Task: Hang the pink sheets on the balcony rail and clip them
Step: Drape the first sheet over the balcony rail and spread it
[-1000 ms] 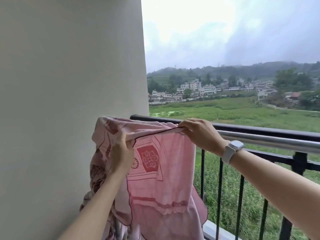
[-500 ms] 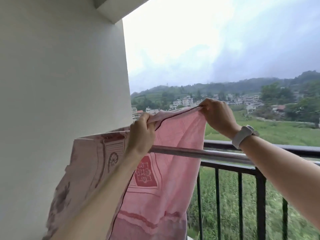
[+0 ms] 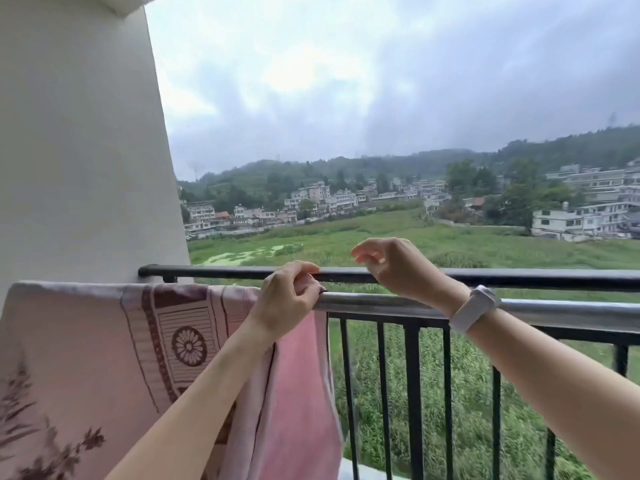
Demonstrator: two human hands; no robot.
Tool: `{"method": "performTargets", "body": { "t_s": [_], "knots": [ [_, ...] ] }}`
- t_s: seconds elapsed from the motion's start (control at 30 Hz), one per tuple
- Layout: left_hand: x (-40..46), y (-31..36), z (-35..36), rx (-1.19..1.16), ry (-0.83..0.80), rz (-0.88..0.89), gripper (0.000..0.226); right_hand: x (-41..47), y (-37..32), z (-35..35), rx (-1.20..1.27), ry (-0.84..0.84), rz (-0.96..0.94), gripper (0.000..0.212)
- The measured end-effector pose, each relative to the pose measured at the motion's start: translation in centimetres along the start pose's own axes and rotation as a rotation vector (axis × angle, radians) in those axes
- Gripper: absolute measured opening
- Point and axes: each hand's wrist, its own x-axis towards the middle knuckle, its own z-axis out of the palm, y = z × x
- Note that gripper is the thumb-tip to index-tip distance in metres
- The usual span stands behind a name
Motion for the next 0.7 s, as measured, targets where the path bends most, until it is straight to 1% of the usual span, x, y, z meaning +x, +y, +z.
{"method": "performTargets", "body": {
  "t_s": [0.07,0.1,0.17,0.2,0.27,0.33,0.4,0.47,0.5,0.57,0.63,0.7],
  "knots": [
    [-1.3,-0.7,-0.7,0.019,-0.065,0.045,0.037,-0.7,-1.6,0.9,-0.043,-0.012,-0.054,0.026],
    [-1.9,-1.1,-1.0,-0.006,-0.067,0.068,0.04,-0.9,-2.4,1.4,-0.071,-0.017,-0.074,0.027],
    [-2.4,-1.9,-1.7,-0.107,-0.019,0.075,0.044,-1.4,-4.0,3.0,-0.166,-0.029,-0.129,0.03],
    [-2.6,-2.4,-2.1,-0.116,0.038,0.072,0.043,-1.6,-4.6,4.0,-0.212,-0.017,-0.162,0.032],
    [-2.8,-3.7,-2.8,0.0,0.138,0.108,0.036,-1.9,-5.5,6.2,-0.303,0.046,-0.207,0.036],
    [-3.0,-5.6,-3.3,0.164,0.146,0.12,0.032,-2.0,-6.0,8.1,-0.413,0.099,-0.214,0.041],
    [-3.0,-7.4,-3.5,0.289,0.125,0.147,0.034,-1.6,-6.0,9.3,-0.48,0.163,-0.201,0.033],
    [-2.4,-8.5,-3.5,0.336,0.166,0.202,0.032,-1.2,-5.9,9.7,-0.484,0.208,-0.184,0.023],
    [-2.0,-8.8,-3.4,0.321,0.2,0.229,0.029,-1.1,-5.8,9.8,-0.472,0.221,-0.181,0.022],
    [-1.3,-8.9,-3.2,0.218,0.25,0.259,0.022,-1.2,-5.7,9.7,-0.451,0.262,-0.171,0.023],
    [-0.7,-8.8,-3.1,0.076,0.267,0.255,0.015,-1.2,-5.6,9.3,-0.441,0.299,-0.157,0.023],
    [-0.3,-8.2,-2.8,0.017,0.283,0.252,0.006,-1.3,-5.5,8.8,-0.439,0.31,-0.126,0.023]
  ]
}}
